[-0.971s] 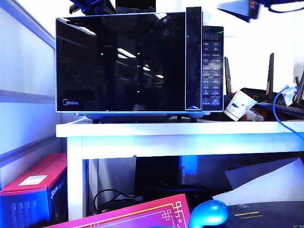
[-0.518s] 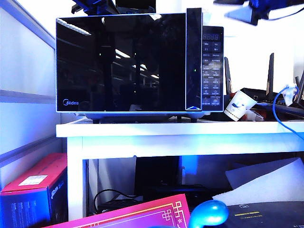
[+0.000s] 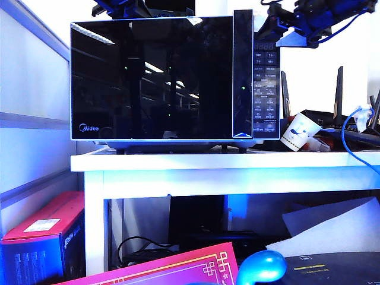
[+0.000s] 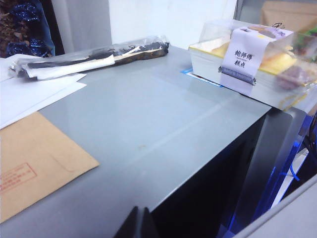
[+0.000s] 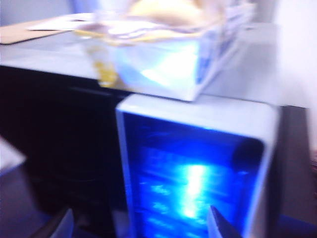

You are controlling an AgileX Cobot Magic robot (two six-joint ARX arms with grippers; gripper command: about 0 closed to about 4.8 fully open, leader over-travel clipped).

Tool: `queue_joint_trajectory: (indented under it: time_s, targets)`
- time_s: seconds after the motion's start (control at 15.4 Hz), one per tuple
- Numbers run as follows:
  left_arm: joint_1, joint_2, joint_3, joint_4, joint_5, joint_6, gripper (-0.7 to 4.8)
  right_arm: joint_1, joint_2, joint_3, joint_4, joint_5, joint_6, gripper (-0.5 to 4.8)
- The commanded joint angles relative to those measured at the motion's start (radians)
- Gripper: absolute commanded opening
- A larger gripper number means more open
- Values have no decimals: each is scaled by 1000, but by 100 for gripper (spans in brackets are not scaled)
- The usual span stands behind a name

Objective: Open the microwave door, place the box of snacks from the top of the microwave inside, then close the microwave door.

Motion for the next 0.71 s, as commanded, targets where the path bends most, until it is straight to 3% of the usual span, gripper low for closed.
queue_joint_trajectory:
  time_s: [0.06, 0.39, 0.58, 0.71]
  targets:
    - [-3, 3, 2, -27, 5, -3, -6, 10, -5, 4, 11, 5, -4, 354]
    - [-3, 0, 4, -19, 6, -32, -6, 40, -5, 4, 10, -37, -4, 354]
    - [-3, -29, 5, 5, 9, -38, -6, 37, -5, 4, 11, -138, -4, 354]
    - [-3, -69, 6, 23, 5, -37, -6, 33, -5, 4, 9, -267, -3, 354]
